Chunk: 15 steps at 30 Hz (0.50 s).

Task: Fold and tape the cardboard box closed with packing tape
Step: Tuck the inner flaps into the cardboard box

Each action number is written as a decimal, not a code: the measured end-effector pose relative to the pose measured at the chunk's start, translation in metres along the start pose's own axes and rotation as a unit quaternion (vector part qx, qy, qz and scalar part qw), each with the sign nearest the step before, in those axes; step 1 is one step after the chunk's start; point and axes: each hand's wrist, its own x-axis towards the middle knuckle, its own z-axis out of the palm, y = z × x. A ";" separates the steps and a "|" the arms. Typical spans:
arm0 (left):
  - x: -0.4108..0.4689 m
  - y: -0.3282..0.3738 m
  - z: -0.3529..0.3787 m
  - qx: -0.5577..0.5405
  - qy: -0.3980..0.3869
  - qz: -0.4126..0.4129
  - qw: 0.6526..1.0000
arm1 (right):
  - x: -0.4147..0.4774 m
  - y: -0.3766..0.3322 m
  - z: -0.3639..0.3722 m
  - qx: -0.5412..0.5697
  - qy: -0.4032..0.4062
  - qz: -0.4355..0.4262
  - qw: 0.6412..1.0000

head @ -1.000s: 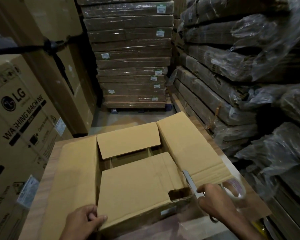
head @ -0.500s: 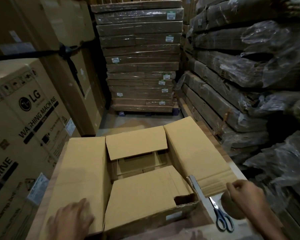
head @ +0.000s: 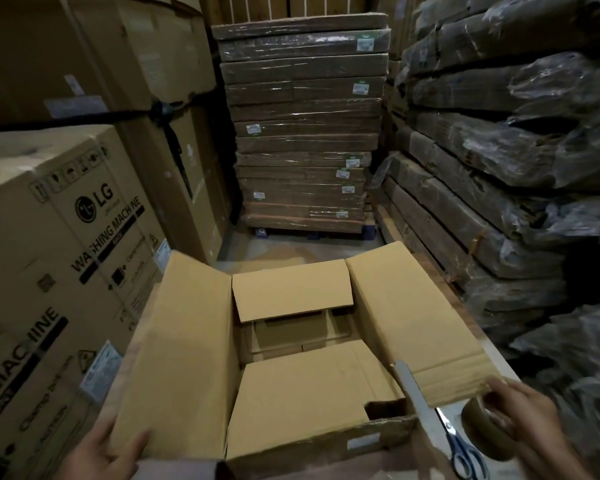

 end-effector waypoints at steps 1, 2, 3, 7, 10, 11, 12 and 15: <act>-0.008 0.005 0.007 0.027 0.016 0.056 0.998 | 0.000 -0.002 0.001 -0.001 0.007 -0.004 1.000; -0.014 0.008 0.012 0.023 0.042 0.099 0.994 | -0.001 -0.003 0.002 0.006 0.012 -0.005 1.000; -0.022 0.014 0.020 0.041 0.051 0.154 0.986 | -0.002 -0.006 0.002 0.012 0.019 -0.008 1.000; -0.047 0.029 0.060 0.087 0.017 0.273 0.958 | -0.004 -0.009 0.005 -0.003 0.005 -0.065 0.998; -0.040 0.027 0.082 0.123 -0.035 0.372 0.920 | -0.005 -0.010 0.006 -0.005 -0.004 -0.098 0.995; -0.037 0.027 0.091 0.148 -0.065 0.391 0.906 | -0.005 -0.010 0.005 -0.008 -0.005 -0.103 0.995; -0.036 0.028 0.100 0.179 -0.089 0.403 0.893 | -0.005 -0.010 0.004 -0.012 -0.003 -0.109 0.994; -0.028 0.019 0.124 0.245 -0.124 0.441 0.854 | -0.003 -0.006 0.003 -0.023 -0.006 -0.108 0.994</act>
